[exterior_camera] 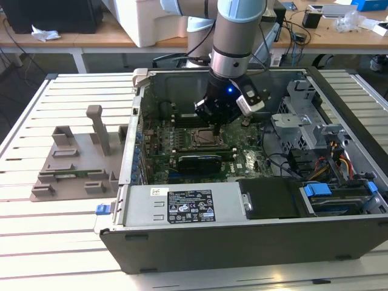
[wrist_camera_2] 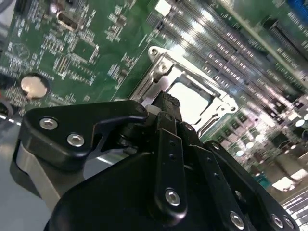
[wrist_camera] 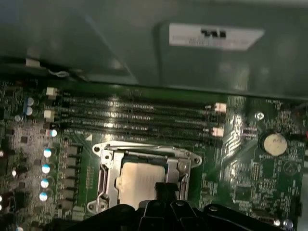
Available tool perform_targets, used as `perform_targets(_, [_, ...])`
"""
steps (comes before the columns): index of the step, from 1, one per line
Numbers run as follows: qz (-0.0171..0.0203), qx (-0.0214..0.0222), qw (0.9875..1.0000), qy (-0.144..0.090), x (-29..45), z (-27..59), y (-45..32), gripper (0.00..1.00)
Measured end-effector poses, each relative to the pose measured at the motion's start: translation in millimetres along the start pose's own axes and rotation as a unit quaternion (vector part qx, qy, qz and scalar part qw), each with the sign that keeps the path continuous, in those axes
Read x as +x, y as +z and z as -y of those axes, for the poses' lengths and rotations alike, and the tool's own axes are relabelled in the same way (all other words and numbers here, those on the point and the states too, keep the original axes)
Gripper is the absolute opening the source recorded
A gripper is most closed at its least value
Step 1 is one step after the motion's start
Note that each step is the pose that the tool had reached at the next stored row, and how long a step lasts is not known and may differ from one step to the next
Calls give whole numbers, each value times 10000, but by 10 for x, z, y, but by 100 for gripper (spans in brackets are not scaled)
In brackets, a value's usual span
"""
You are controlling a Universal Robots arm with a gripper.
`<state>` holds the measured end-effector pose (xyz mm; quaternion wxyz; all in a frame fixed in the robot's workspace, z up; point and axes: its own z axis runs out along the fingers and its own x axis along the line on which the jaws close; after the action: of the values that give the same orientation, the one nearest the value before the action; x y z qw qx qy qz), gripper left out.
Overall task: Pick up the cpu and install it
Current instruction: 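Install the first cpu locking lever, then install the second cpu locking lever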
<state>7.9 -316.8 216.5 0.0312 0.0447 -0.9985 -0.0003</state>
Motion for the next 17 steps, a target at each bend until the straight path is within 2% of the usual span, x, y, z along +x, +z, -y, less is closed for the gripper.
perform_targets(1, [-1, 10, 10000, 1, 1, 0, -20, 11])
perform_targets(4, [-2, 18, 10000, 1, 14, 0, -229, 11])
perform_targets(6, [-2, 19, 10000, 1, 21, -1, -350, 11])
perform_targets(7, [-2, 20, 10000, 2, 24, -1, -384, 11])
perform_targets(17, [-1, 19, 10000, 1, 24, -1, -390, 11])
